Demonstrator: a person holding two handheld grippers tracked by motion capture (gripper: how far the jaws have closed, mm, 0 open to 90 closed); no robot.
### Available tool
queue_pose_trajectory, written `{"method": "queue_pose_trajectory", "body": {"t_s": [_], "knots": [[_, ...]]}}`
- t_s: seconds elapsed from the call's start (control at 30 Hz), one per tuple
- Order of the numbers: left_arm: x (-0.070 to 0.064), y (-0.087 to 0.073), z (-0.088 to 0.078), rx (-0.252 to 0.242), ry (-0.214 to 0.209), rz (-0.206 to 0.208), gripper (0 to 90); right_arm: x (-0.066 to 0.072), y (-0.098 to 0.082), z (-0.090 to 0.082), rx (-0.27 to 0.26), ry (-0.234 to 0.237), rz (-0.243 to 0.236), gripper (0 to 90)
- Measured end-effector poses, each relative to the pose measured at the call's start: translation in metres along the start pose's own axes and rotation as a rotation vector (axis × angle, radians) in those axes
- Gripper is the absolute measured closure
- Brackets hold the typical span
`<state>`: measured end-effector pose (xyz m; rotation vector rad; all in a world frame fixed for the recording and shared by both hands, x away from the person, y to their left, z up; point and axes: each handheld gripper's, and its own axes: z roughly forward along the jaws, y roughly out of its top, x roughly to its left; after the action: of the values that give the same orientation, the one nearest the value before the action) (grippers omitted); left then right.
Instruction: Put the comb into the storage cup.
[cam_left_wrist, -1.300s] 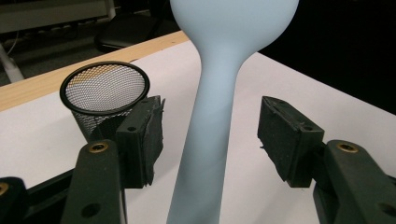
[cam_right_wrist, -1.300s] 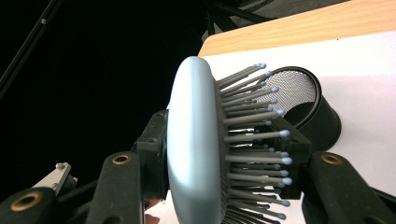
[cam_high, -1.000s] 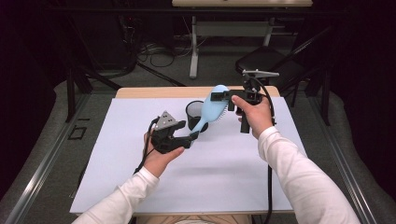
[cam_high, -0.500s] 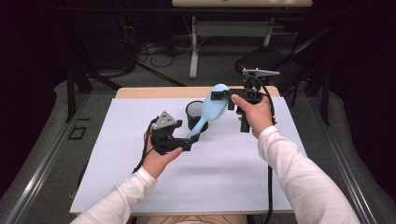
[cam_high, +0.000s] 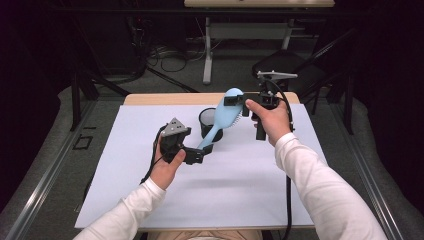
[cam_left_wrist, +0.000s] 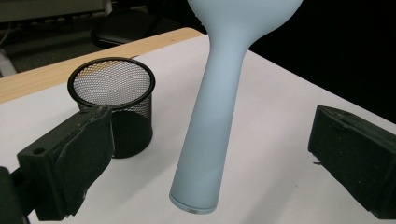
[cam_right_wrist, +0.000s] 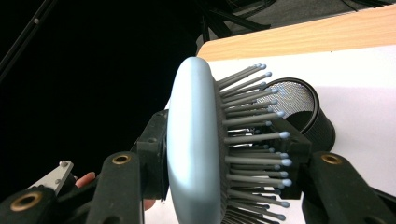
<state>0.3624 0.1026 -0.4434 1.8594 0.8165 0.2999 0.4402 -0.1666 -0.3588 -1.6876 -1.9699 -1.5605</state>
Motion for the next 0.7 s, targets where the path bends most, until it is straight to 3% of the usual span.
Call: {"method": "queue_pose_trajectory", "body": {"t_s": [0.7], "knots": [[-0.0035,0.0004,0.0003,0.005,0.016,0.023,0.6,0.0085,-0.0005,0.0045,0.010,0.000,-0.022,49.0]]}}
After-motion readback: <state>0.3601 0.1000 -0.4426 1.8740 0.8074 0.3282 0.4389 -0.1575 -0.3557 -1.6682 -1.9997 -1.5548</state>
